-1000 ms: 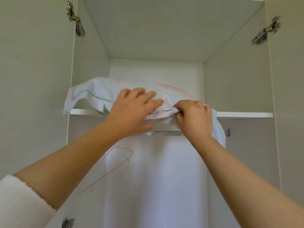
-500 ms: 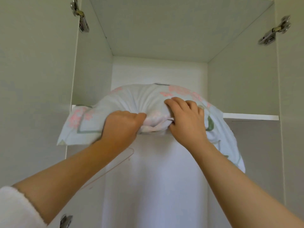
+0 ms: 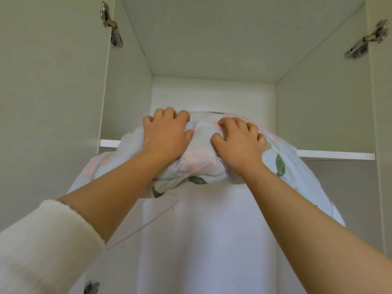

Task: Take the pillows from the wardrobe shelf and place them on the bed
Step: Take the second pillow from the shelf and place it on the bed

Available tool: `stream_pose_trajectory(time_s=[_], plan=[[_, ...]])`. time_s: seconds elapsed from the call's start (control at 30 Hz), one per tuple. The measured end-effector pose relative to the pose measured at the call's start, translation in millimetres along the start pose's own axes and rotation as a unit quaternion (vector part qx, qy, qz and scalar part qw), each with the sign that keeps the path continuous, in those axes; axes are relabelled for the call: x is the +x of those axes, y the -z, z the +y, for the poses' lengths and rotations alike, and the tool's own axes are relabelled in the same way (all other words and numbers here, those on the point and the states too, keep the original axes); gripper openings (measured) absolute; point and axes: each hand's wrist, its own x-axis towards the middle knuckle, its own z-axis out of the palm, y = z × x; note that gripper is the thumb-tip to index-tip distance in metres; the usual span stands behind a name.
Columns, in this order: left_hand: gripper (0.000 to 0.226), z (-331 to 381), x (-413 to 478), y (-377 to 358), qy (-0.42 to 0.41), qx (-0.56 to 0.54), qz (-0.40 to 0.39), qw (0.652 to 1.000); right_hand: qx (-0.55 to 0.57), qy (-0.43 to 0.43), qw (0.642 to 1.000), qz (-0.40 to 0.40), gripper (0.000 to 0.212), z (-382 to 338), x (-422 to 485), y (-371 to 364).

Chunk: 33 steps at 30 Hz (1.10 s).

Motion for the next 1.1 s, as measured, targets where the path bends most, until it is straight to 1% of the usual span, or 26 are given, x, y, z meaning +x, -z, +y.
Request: stream_pose_trajectory(time_s=[0.1, 0.2, 0.27, 0.37, 0.4, 0.47, 0.57, 0.67, 0.8, 0.87, 1.0, 1.1], plan=[[0.057, -1.0, 13.4, -8.6, 0.065, -0.061, -0.106, 0.990, -0.022, -0.044, 0.997, -0.055, 0.045, -0.3, 20.6, -4.3], [0.068, -7.1, 27.9, -17.9, 0.091, -0.056, -0.132, 0.986, -0.040, -0.063, 0.994, -0.080, 0.050, -0.7, 40.4, -9.8], [0.069, -8.6, 34.1, -24.2, 0.085, -0.062, -0.154, 0.982, -0.047, -0.071, 0.992, -0.089, 0.054, 1.4, 50.2, -17.1], [0.068, -12.9, 43.9, -37.0, 0.028, -0.067, -0.187, 0.980, -0.052, -0.076, 0.991, -0.097, 0.055, 8.3, 62.1, -27.3], [0.067, -15.3, 47.5, -40.3, 0.014, -0.068, -0.187, 0.980, -0.055, -0.076, 0.991, -0.096, 0.054, 9.7, 65.7, -29.6], [0.062, -20.5, 53.4, -46.2, 0.003, -0.068, -0.157, 0.985, -0.073, -0.070, 0.991, -0.083, 0.053, 10.2, 70.7, -34.4], [0.052, -25.0, 50.6, -56.5, 0.002, -0.037, -0.088, 0.995, -0.099, -0.046, 0.993, -0.044, 0.051, 10.5, 66.8, -46.4], [0.043, -25.8, 49.1, -61.9, -0.002, -0.016, -0.039, 0.999, -0.087, -0.023, 0.996, -0.010, 0.047, 16.2, 67.5, -52.6], [0.026, -22.5, 51.5, -59.9, -0.048, -0.053, -0.029, 0.997, -0.024, -0.014, 1.000, -0.009, 0.041, 24.0, 69.7, -49.9], [0.020, -24.0, 45.1, -61.1, -0.064, -0.088, -0.017, 0.994, -0.016, -0.018, 1.000, 0.004, 0.038, 26.6, 63.4, -49.1], [0.018, -31.7, 23.5, -65.7, -0.071, -0.130, 0.024, 0.989, -0.011, -0.016, 0.999, 0.025, 0.034, 24.2, 46.0, -49.3], [0.019, -35.8, 11.9, -62.3, -0.075, -0.138, 0.021, 0.987, -0.001, -0.011, 1.000, 0.019, 0.032, 20.9, 32.1, -48.5]])
